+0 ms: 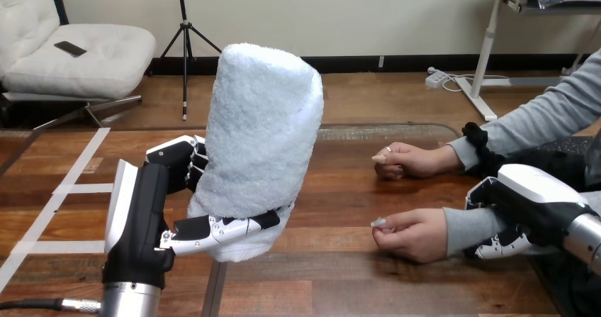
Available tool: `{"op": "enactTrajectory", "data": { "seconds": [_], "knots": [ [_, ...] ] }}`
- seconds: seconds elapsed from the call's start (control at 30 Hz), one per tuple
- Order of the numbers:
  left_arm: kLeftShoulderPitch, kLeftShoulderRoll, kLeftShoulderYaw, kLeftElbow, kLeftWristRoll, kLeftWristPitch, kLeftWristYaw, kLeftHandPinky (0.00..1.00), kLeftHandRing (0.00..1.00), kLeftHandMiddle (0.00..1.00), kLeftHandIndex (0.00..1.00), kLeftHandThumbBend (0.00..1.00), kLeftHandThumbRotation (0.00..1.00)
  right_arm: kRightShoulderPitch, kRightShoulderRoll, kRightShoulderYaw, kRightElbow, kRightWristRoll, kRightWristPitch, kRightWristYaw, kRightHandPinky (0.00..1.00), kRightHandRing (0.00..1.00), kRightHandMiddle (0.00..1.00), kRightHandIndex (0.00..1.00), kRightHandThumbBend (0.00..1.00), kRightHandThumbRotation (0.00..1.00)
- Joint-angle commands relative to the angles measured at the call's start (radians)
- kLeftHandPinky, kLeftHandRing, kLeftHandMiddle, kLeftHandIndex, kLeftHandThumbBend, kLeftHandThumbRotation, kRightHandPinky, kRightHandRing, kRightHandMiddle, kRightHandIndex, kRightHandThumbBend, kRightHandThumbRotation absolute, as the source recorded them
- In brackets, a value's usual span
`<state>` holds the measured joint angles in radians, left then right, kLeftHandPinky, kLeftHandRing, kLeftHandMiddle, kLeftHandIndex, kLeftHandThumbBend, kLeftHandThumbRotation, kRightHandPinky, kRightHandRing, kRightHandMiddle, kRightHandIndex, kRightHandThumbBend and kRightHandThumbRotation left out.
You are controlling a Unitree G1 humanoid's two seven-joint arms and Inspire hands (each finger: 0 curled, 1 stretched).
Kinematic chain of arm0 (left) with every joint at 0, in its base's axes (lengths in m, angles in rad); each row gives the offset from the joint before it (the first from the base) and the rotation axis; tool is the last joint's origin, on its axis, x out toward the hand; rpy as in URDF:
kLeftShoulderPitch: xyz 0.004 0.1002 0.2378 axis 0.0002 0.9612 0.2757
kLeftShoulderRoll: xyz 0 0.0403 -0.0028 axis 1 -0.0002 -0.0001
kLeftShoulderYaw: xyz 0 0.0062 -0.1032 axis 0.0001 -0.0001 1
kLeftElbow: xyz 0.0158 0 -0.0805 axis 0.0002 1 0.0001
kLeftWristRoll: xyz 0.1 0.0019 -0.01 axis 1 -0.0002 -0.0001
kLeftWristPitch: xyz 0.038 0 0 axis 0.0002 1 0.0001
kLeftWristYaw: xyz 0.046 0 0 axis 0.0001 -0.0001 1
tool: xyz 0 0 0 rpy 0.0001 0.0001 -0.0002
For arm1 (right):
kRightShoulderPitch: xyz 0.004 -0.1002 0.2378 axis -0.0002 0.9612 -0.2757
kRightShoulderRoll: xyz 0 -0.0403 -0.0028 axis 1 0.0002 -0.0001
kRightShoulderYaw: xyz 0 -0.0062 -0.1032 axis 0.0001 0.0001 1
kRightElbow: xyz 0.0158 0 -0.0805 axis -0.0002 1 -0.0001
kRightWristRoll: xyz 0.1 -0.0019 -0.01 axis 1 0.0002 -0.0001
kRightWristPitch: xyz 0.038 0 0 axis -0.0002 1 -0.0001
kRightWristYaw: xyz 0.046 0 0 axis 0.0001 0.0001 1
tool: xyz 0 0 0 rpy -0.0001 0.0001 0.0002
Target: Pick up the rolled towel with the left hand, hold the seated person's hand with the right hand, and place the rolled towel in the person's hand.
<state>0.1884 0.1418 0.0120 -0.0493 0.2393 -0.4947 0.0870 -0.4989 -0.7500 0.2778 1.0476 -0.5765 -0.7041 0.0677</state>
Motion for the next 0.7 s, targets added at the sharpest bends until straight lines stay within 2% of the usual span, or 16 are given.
{"op": "enactTrajectory", "data": {
  "seconds": [0.0,0.4,0.67],
  "knots": [
    [-0.058,-0.009,0.006,-0.017,-0.014,-0.017,0.01,0.28,0.32,0.36,0.39,0.65,0.0,-0.068,-0.003,-0.037,-0.067,0.052,-0.033,-0.004,0.26,0.3,0.36,0.36,0.44,0.01],
    [-0.062,-0.01,0.005,-0.01,-0.012,-0.022,0.012,0.28,0.32,0.36,0.39,0.65,0.0,-0.068,-0.012,-0.049,-0.108,0.087,-0.029,0.03,0.24,0.29,0.35,0.35,0.43,0.1],
    [-0.065,-0.012,0.004,-0.007,-0.012,-0.015,0.012,0.28,0.32,0.36,0.39,0.66,0.0,-0.075,-0.018,-0.051,-0.136,0.095,-0.023,0.045,0.25,0.29,0.35,0.35,0.43,0.12]
  ]
}}
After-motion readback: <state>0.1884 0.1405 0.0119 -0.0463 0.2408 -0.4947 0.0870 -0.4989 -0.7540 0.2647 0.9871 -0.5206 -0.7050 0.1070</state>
